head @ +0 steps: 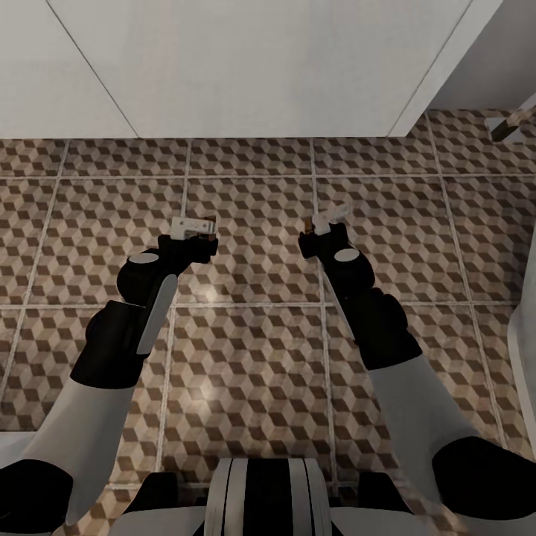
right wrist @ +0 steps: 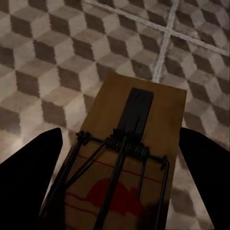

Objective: Take the four mousetraps from the cabinet in the bathroom and place them on the bathroom floor. Make sure all four end up on the same floor surface, and ensure that at least two of them are either under or directly next to the same bathroom sink.

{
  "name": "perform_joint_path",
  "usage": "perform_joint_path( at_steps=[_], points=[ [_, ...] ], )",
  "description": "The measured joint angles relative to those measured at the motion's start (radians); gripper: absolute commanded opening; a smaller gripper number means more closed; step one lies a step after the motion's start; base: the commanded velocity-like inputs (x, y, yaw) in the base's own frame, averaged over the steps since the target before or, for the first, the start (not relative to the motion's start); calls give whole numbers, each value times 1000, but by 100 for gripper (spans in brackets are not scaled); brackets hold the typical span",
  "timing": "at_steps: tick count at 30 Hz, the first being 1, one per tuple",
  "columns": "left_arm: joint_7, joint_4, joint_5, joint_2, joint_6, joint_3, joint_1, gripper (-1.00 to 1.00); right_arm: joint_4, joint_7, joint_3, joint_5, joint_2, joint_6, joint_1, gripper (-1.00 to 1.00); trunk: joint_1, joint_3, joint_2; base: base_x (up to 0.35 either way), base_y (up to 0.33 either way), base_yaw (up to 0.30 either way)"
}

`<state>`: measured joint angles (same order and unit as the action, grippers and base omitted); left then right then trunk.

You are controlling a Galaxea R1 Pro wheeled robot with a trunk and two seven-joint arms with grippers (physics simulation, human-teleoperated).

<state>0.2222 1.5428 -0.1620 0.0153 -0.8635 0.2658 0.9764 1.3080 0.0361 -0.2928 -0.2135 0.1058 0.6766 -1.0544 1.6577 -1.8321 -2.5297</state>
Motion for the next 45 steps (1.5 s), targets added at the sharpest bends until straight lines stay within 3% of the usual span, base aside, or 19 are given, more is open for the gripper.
perform_joint_path(
  at_steps=[7,11,14,17,23,27,32,37,45],
  points=[
    [0,0,0,-2,0,1,0,-100,-181,1,0,-2,6,0,-176,-100,0,0,0,0,0,0],
    [0,0,-1,-2,0,1,0,-100,-284,2,0,-2,43,0,-261,-100,0,0,0,0,0,0],
    [0,-1,-1,-2,0,1,0,-100,-405,3,1,-3,69,1,-361,-100,0,0,0,0,0,0],
    [1,-5,0,-2,0,0,0,-100,-470,4,0,-3,69,0,-414,-100,0,0,0,0,0,0],
    [14,-106,17,-21,19,-11,0,-100,-500,4,-1,-2,69,-4,-432,-100,0,0,0,0,0,0],
    [79,-225,45,-45,136,-14,5,-100,-501,2,-1,-1,69,-8,-433,-100,0,0,0,0,0,0],
    [127,-314,50,-91,177,-16,20,-100,-509,1,-3,0,69,-10,-433,-100,0,0,0,0,0,0],
    [133,-399,52,-103,179,-16,85,-100,-516,-1,-4,0,69,-11,-433,-100,0,0,0,0,0,0],
    [138,-604,53,-105,179,-18,254,-100,-586,-1,-4,2,69,-79,-433,-100,0,0,0,0,0,0]
  ],
)
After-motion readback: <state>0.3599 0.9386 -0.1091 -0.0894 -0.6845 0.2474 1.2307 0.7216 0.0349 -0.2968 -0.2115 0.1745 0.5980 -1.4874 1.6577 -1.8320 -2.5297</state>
